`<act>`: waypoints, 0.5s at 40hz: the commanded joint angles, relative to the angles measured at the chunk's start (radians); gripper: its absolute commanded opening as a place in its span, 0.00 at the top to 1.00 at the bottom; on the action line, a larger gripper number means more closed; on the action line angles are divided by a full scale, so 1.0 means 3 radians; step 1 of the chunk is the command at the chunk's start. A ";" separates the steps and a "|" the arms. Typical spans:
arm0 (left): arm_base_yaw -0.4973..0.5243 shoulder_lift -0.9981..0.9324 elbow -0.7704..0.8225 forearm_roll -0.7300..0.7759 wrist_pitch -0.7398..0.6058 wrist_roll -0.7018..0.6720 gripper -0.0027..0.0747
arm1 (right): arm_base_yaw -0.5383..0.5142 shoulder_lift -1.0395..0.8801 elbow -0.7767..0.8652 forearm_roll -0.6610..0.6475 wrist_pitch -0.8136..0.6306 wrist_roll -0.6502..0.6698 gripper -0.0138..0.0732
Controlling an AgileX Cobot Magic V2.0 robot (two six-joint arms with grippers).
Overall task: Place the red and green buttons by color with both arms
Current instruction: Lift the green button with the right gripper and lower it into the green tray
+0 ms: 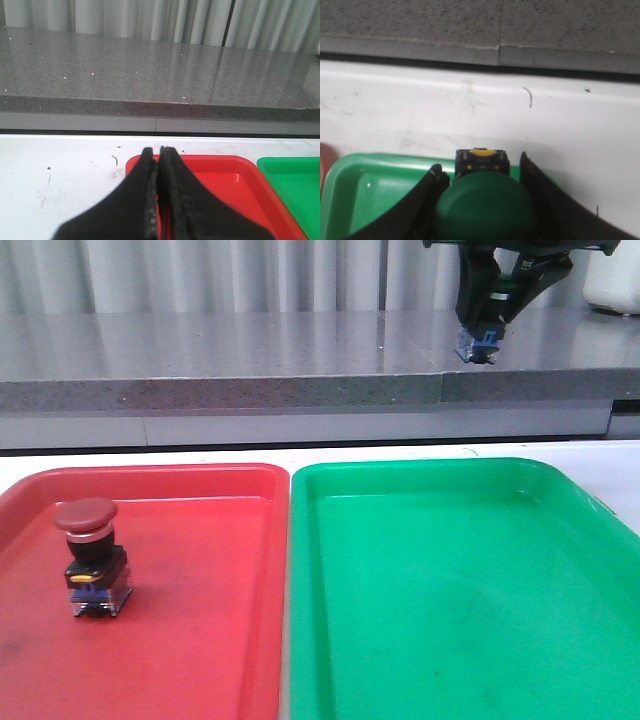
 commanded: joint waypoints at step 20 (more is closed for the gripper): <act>-0.0007 0.0044 -0.0085 -0.0018 -0.0262 0.0005 0.99 | 0.0658 -0.0886 0.1917 -0.0039 -0.0834 0.0029 0.69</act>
